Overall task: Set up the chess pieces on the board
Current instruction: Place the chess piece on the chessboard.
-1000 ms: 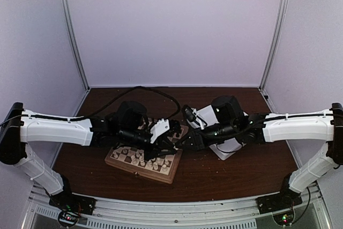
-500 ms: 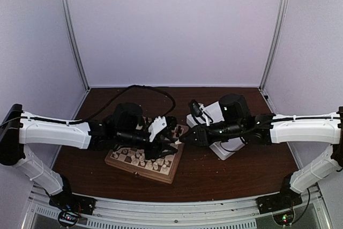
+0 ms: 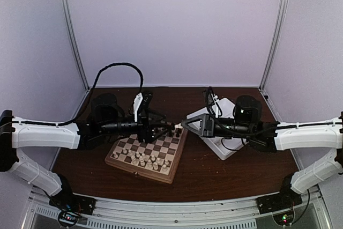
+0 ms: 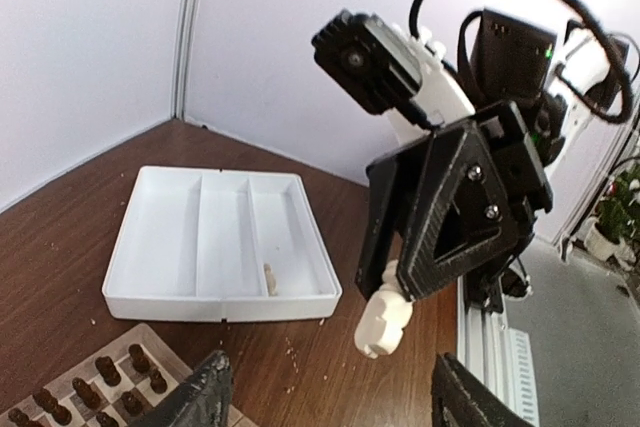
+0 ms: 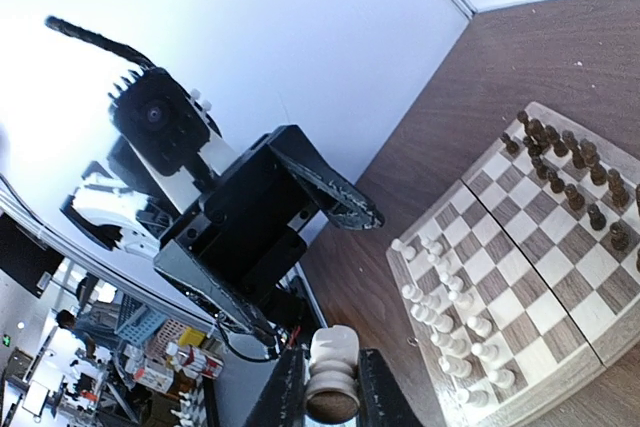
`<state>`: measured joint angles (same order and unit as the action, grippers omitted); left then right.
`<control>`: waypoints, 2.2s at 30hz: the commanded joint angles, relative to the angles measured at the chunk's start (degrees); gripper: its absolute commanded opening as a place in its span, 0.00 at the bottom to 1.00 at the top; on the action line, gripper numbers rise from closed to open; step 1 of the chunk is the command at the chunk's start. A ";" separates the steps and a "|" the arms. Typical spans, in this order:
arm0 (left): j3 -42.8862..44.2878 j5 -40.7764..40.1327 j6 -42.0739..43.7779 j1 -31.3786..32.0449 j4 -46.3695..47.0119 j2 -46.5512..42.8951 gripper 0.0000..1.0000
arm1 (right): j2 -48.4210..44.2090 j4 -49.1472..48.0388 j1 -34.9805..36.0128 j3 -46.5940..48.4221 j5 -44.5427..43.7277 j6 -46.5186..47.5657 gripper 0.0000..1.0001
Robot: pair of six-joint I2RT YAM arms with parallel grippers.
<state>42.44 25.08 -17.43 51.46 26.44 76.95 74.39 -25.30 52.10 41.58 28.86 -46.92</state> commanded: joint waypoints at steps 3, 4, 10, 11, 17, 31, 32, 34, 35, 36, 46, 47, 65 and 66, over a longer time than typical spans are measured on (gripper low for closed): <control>-0.85 3.79 -3.63 -0.84 17.43 -3.18 0.69 | -1.22 -6.75 -0.20 3.91 -4.47 -10.37 0.11; -0.72 3.82 -1.33 -0.84 16.95 -3.71 0.70 | -1.04 -6.59 -0.09 4.62 -4.32 -12.04 0.10; 0.01 4.82 8.41 -0.93 19.39 -5.71 0.70 | -1.44 -6.23 0.36 7.19 -3.06 -17.58 0.10; 0.63 6.39 9.38 -0.95 19.34 -5.49 0.69 | -1.72 -6.05 0.44 7.38 -3.29 -18.26 0.11; 4.29 11.16 14.90 -0.98 17.61 -3.99 0.69 | -0.26 -2.00 1.27 11.40 -0.86 -21.55 0.11; 4.20 15.07 14.97 -2.59 29.31 1.47 0.68 | 1.52 -10.05 3.10 11.00 0.38 -26.06 0.11; 4.37 15.41 15.04 -2.67 29.23 1.60 0.67 | 1.57 -10.49 3.10 10.90 0.33 -26.41 0.11; 4.53 15.94 15.06 -2.68 29.24 1.84 0.65 | 1.76 -11.36 3.19 10.76 0.39 -26.87 0.11; 4.50 16.07 15.06 -2.68 29.20 1.83 0.65 | 1.87 -11.64 3.19 10.80 0.53 -27.09 0.11; 4.55 16.00 15.08 -2.68 29.20 1.82 0.64 | 2.04 -11.86 3.19 10.87 0.65 -27.35 0.11; 5.28 15.39 16.82 -2.88 24.20 1.19 0.40 | 2.56 -11.49 3.36 11.29 1.23 -27.73 0.11; 5.42 15.27 16.83 -2.86 23.61 1.19 0.39 | 2.71 -11.52 3.36 11.44 1.34 -27.72 0.11; 6.14 10.23 19.90 -2.90 15.60 -0.54 0.00 | 3.85 -12.97 3.79 11.32 1.68 -27.41 0.24; 5.98 9.64 19.89 -2.86 15.13 -0.83 0.00 | 3.77 -12.44 3.80 11.33 1.52 -26.90 0.32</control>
<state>46.74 38.11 2.02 48.75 44.10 77.76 78.06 -35.86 55.53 51.94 29.89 -74.96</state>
